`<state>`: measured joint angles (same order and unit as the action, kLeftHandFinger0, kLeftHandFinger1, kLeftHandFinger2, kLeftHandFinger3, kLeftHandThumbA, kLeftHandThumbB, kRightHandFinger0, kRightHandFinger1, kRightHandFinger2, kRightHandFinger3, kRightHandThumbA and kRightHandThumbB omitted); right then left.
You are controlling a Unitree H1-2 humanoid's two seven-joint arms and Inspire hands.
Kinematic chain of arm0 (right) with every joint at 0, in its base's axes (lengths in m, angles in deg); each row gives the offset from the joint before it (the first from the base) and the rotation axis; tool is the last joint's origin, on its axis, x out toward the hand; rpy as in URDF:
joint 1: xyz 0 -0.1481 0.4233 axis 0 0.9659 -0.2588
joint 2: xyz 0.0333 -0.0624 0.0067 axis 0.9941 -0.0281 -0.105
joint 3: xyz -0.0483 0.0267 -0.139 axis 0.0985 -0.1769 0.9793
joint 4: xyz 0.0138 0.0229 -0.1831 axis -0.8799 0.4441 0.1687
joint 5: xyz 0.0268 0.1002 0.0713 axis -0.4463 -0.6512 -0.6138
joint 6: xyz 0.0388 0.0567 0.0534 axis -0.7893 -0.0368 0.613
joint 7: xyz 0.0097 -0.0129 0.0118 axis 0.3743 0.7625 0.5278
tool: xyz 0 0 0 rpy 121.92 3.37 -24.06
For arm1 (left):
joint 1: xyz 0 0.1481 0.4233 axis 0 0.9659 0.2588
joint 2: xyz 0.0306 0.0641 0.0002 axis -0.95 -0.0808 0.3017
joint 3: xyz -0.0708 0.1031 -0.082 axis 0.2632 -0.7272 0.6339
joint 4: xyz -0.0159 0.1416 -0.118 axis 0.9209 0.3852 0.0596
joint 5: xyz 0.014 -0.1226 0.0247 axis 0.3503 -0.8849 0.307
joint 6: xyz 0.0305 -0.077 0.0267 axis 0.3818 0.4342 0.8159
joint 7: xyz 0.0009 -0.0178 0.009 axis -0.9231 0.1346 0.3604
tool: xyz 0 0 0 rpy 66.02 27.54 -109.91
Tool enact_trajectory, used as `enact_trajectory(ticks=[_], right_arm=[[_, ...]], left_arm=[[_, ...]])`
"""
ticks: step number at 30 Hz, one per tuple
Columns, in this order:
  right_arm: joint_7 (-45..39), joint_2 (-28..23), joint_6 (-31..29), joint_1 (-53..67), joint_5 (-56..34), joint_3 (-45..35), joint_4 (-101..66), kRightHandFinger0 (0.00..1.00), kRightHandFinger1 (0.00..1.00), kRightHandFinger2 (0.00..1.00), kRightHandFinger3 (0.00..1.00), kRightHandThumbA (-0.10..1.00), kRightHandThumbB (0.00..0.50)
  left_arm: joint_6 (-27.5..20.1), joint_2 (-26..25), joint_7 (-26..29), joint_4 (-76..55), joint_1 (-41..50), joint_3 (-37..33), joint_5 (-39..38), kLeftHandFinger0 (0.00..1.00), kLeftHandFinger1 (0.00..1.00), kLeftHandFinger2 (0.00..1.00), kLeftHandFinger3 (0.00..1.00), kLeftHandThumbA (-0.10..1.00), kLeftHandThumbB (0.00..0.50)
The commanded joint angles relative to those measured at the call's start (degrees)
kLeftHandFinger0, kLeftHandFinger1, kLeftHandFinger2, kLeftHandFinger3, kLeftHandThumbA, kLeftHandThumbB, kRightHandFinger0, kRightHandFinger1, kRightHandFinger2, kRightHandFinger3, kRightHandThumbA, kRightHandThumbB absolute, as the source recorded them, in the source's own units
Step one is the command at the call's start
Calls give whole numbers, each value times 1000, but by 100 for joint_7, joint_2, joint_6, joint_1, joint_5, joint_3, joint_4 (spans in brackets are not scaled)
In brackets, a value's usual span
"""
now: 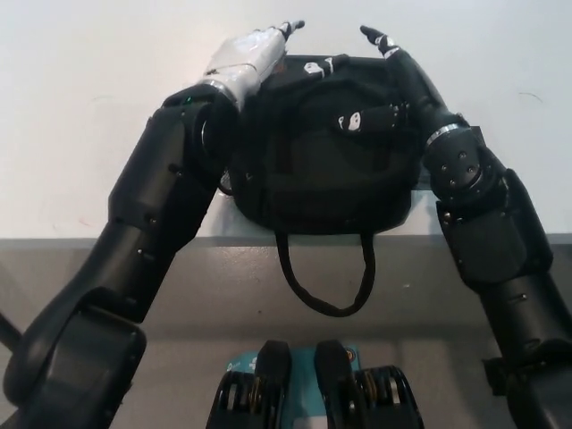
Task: A soft travel bag is kept infront of the robot in the middle of the desk and the robot uses both its hands to press it to reduce its size
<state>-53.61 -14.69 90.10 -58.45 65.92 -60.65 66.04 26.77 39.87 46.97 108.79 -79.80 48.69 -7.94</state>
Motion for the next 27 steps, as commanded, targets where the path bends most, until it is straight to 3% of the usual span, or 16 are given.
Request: enact_trajectory(ticks=[1,6,8,11,12,16,20,26,27], right_arm=[[263,-49,-206,-204,-182,48,69,1000,1000,1000,1000,1000,267],[291,-112,-210,-52,-262,76,180,1000,1000,1000,1000,1000,267],[335,-117,-208,-13,-238,126,287,1000,1000,1000,1000,1000,271],[376,-102,-272,26,-227,205,478,1000,1000,1000,1000,1000,273],[414,-44,-343,52,-268,240,689,1000,1000,1000,1000,1000,299],[444,76,-376,136,-329,331,973,1000,1000,1000,1000,1000,324],[507,77,-448,166,-329,421,1252,1000,1000,1000,1000,1000,318],[819,29,-754,63,-246,587,2091,1000,1000,1000,1000,1000,273],[886,37,-791,94,-210,646,2254,1000,1000,1000,1000,1000,246]], left_arm=[[96,-247,296,10,-139,-49,-152,1000,1000,1000,1000,1000,346],[165,-311,556,245,67,-105,-171,1000,1000,1000,1000,1000,357],[216,-311,515,176,183,-87,-255,1000,1000,1000,1000,1000,304],[196,-252,634,249,268,-90,-309,1000,1000,1000,1000,1000,351],[216,-204,652,279,349,-132,-312,1000,1000,1000,1000,1000,366],[123,-15,841,668,518,-227,-409,1000,1000,1000,1000,1000,361],[-10,124,1035,1063,616,-387,-429,1000,1000,1000,1000,1000,362],[-304,193,1506,1540,606,-970,-175,1000,1000,1000,1000,1000,308],[-359,205,1598,1589,643,-1140,-101,1000,1000,1000,1000,1000,294]])
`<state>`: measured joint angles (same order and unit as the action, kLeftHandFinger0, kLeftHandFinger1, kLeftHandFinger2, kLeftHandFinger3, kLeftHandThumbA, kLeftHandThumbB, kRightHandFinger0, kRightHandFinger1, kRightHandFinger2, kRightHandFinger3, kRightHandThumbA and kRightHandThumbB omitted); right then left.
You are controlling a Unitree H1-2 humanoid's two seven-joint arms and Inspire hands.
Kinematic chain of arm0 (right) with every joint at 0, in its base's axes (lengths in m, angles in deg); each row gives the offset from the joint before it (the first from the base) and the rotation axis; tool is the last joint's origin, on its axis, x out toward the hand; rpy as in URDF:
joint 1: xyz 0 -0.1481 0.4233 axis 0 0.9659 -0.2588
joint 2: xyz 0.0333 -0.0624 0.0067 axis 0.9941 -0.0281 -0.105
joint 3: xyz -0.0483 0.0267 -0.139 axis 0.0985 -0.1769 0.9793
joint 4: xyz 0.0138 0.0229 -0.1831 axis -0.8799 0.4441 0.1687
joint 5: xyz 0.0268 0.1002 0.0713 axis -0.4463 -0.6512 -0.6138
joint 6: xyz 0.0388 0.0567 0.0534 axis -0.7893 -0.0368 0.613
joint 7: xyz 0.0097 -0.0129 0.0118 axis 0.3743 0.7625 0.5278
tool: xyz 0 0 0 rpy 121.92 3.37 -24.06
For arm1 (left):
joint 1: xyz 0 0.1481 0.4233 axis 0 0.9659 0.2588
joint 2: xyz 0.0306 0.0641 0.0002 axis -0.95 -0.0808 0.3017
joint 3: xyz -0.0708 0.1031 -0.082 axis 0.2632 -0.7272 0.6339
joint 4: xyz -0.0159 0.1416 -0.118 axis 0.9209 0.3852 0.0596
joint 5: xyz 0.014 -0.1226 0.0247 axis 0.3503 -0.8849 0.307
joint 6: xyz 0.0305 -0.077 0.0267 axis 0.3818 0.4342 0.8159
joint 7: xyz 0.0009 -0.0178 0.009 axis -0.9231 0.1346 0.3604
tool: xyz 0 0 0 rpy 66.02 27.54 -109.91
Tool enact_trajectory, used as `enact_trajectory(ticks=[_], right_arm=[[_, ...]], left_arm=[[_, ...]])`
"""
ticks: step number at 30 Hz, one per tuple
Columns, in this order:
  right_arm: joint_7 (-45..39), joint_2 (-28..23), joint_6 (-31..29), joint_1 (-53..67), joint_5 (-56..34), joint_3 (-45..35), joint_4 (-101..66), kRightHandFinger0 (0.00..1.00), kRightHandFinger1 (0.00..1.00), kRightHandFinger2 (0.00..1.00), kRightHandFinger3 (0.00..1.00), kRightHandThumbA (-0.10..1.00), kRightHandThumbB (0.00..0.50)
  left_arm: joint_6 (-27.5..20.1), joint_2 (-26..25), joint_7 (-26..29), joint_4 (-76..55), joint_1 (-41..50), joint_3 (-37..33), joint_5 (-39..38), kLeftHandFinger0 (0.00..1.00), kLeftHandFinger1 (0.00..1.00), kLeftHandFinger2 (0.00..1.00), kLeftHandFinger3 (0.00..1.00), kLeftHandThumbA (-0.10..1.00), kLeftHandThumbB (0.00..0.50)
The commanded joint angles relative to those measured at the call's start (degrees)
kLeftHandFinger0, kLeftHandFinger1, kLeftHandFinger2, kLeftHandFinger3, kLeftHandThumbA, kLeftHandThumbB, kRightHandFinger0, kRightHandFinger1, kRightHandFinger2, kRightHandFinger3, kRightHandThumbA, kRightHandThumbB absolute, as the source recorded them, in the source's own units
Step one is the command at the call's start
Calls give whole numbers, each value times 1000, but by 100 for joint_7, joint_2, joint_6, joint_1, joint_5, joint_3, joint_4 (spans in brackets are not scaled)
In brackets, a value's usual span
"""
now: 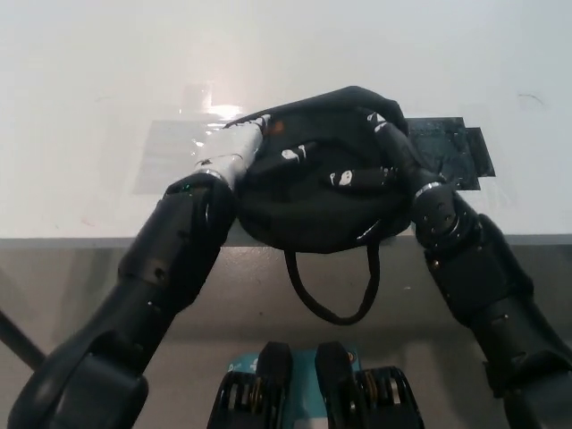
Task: A soft travel bag is kept infront of the robot in the middle of the desk and the robot uses both its hands to press it to reduce its size
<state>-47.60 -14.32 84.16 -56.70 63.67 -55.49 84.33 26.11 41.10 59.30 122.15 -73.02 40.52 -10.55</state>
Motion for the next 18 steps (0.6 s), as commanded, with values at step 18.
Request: enact_trajectory(ticks=[18], right_arm=[[1122,59,-288,-233,953,2402,2570,1000,1000,1000,1000,1000,225]], left_arm=[[-496,-135,1173,936,285,-1938,788,1000,1000,1000,1000,1000,330]])
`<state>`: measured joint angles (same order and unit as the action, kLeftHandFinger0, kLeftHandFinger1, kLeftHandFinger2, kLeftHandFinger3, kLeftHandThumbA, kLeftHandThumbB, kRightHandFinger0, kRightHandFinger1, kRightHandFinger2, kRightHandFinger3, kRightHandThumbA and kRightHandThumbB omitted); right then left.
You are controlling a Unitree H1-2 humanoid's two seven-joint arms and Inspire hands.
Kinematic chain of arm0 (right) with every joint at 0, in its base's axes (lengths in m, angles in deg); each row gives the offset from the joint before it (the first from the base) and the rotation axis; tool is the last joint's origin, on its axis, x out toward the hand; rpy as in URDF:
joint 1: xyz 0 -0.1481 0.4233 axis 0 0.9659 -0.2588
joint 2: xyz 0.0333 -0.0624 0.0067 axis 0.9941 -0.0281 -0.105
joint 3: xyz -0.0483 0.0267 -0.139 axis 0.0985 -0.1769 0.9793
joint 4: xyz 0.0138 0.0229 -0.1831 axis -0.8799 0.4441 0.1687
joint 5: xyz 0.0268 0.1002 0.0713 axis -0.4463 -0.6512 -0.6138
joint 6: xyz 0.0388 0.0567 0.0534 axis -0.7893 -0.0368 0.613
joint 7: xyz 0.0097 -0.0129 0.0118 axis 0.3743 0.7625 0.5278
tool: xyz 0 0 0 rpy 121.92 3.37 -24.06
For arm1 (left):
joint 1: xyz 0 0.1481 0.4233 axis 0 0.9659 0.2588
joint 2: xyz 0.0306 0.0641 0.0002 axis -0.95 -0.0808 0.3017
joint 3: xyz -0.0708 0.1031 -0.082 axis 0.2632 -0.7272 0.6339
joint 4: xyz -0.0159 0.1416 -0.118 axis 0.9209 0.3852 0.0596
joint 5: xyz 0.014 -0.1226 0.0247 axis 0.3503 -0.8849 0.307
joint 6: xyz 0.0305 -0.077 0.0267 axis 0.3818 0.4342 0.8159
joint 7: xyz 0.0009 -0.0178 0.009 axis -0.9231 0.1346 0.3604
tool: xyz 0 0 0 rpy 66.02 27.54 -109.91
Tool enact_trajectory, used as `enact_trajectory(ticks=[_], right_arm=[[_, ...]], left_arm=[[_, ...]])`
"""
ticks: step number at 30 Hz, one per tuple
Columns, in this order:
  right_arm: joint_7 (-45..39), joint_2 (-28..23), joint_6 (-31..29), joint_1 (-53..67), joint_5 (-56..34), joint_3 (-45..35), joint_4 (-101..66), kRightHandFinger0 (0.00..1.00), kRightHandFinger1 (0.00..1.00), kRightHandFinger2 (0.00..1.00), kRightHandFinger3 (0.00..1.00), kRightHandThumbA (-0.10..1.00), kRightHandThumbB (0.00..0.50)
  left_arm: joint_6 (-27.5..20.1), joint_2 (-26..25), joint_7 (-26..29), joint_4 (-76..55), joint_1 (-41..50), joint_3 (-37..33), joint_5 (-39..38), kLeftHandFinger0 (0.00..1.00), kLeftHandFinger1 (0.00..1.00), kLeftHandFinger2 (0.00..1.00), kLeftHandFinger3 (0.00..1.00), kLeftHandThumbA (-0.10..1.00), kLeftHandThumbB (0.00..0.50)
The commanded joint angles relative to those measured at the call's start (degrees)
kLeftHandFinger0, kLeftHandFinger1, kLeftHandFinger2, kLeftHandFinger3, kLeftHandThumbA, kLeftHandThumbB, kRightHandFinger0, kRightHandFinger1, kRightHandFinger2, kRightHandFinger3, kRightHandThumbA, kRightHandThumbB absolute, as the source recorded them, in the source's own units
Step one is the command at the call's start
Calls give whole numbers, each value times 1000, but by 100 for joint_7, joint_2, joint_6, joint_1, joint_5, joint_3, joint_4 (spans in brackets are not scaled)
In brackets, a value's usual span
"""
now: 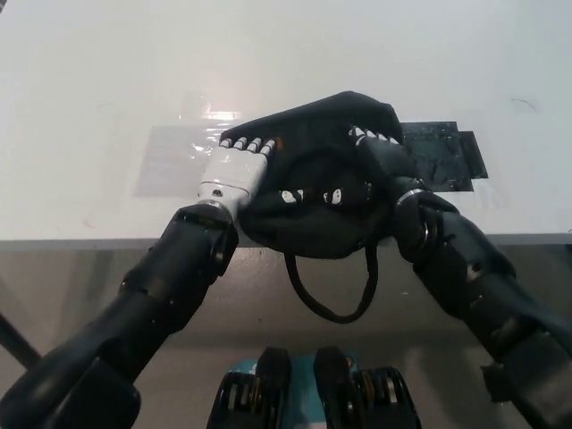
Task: A soft travel bag is kept infront of the robot in the middle of the desk and the robot uses both its hands to press it to reduce its size
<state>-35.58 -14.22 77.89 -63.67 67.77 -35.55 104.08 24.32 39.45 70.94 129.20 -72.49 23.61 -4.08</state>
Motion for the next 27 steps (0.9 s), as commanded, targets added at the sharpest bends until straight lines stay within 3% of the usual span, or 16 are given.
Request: enact_trajectory(ticks=[1,8,9,12,13,14,17,18,19,21,23,25,27], right_arm=[[-45,53,329,472,519,453,618,1000,1000,1000,1000,1000,224],[-55,-68,214,283,216,422,397,1000,1000,1000,1000,1000,230],[6,-115,137,264,163,358,291,1000,1000,1000,1000,1000,212],[92,-413,-2,203,-186,-138,-748,1000,1000,1000,1000,1000,263],[29,-503,53,249,-319,-349,-1239,1000,1000,1000,1000,1000,270],[-71,-613,102,292,-452,-598,-1848,1000,1000,1000,1000,1000,263],[-247,-756,158,309,-807,-1142,-2974,1000,1000,1000,1000,1000,212],[-328,-795,159,333,-937,-1310,-3338,1000,1000,1000,1000,1000,267],[-393,-825,247,382,-1036,-1482,-3776,1000,1000,1000,1000,1000,200],[-592,-904,544,421,-1247,-1768,-4700,1000,1000,1000,1000,1000,204],[-809,-955,982,444,-1410,-1998,-5458,1000,1000,1000,1000,1000,261],[-928,-982,1318,422,-1518,-2164,-6000,1000,1000,1000,1000,1000,263],[-989,-1023,1462,420,-1595,-2292,-6367,1000,1000,1000,1000,1000,272]], left_arm=[[-331,17,-9,232,235,-270,127,1000,1000,1000,1000,1000,330],[-324,-60,-138,12,81,-94,-155,1000,1000,1000,1000,1000,296],[-344,-75,-120,-42,49,-47,-197,1000,1000,1000,1000,1000,301],[-534,-243,-44,-618,-153,358,-519,1000,1000,1000,1000,1000,262],[-527,-309,-147,-954,-176,544,-667,1000,1000,1000,1000,1000,276],[-502,-378,-212,-1342,-251,744,-780,1000,1000,1000,1000,1000,297],[-606,-448,-150,-1846,-508,1179,-1021,1000,1000,1000,1000,1000,278],[-543,-474,-252,-2029,-580,1272,-1069,1000,1000,1000,1000,1000,276],[-534,-492,-286,-2233,-643,1392,-1136,1000,1000,1000,1000,1000,272],[-443,-568,-465,-2784,-763,1657,-1327,1000,1000,1000,1000,1000,283],[-209,-632,-753,-3453,-783,1901,-1517,1000,1000,1000,1000,1000,296],[37,-646,-996,-4062,-767,2149,-1738,1000,1000,1000,1000,1000,313],[115,-664,-1077,-4502,-762,2315,-1853,1000,1000,1000,1000,1000,292]])
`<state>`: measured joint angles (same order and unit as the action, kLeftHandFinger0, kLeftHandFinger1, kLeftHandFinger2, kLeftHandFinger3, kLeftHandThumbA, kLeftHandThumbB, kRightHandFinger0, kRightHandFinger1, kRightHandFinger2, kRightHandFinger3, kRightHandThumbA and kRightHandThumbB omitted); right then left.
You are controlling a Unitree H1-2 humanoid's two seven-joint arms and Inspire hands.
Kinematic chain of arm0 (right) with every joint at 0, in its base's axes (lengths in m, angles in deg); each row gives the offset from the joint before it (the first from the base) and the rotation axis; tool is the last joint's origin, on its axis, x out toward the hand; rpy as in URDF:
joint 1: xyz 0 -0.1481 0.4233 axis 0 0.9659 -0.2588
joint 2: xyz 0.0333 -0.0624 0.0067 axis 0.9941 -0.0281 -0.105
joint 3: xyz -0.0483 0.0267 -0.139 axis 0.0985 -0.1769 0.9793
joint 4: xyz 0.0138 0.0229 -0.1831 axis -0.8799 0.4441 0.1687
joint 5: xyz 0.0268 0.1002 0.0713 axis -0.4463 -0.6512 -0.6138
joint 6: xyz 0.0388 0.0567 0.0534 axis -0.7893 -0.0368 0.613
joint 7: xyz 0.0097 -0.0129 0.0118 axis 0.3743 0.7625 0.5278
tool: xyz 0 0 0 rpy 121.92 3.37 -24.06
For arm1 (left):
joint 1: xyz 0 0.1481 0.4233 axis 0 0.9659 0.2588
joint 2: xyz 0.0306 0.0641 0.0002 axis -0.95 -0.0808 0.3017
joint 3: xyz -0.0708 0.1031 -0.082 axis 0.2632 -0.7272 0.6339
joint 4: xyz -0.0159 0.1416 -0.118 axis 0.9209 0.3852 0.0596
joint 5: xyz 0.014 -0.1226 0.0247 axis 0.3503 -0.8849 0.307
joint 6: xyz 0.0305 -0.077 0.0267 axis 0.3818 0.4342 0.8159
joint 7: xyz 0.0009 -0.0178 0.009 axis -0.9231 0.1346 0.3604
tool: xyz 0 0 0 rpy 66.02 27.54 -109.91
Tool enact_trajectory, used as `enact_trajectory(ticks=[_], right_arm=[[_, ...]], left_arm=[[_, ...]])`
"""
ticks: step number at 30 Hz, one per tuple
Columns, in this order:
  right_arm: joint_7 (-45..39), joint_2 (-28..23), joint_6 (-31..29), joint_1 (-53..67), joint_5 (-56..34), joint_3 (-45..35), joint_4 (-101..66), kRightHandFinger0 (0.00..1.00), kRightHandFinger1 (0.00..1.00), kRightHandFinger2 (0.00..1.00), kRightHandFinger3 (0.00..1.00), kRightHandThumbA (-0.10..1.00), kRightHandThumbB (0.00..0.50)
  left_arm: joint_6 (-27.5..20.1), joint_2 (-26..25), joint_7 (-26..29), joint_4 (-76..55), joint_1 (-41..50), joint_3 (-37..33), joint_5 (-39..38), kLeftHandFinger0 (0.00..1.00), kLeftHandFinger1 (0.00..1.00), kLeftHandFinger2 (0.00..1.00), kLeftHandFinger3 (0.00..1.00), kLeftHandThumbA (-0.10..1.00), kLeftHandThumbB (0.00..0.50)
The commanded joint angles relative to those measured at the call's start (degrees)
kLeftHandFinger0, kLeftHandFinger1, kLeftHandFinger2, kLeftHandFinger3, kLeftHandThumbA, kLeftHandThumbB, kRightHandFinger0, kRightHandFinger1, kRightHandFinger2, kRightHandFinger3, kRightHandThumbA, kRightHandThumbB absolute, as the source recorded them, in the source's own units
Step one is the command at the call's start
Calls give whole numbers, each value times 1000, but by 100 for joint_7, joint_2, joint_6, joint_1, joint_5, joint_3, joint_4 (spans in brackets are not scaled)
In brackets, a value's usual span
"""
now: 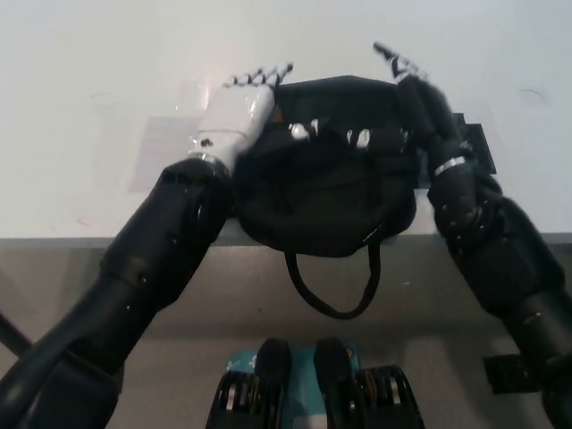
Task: A soft travel bag is kept infront of the robot in the middle of the desk and the robot uses both its hands to press it to reduce its size
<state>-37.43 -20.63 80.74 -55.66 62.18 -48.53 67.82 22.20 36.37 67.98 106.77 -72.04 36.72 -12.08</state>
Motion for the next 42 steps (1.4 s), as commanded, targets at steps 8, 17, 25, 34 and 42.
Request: enact_trajectory(ticks=[8,17,25,34,42], right_arm=[[-724,-245,1356,-39,-1400,-1493,-4427,1000,1000,1000,1000,1000,264],[-549,-85,765,1863,-1743,-1355,-7598,1000,1000,1000,1000,1000,253],[-460,-297,-998,5137,-1281,-525,-8667,1000,1000,1000,1000,1000,139],[-255,-151,-2055,6964,-1275,-197,-7143,1000,1000,1000,1000,1000,230],[-147,59,-2673,7247,-1716,-406,-5117,1000,1000,1000,1000,1000,178]], left_arm=[[562,-267,-1112,-4251,-177,1528,-1646,1000,1000,1000,1000,1000,311],[627,-55,-939,-7993,2452,1511,-2677,1000,1000,1000,1000,1000,309],[-951,-388,-215,-8615,6132,866,-2434,1000,1000,1000,1000,1000,273],[-2000,-551,-158,-7299,7560,1115,-2809,1000,1000,1000,1000,1000,252],[-2447,-313,-29,-5627,7748,1364,-2530,1000,1000,1000,1000,1000,290]])
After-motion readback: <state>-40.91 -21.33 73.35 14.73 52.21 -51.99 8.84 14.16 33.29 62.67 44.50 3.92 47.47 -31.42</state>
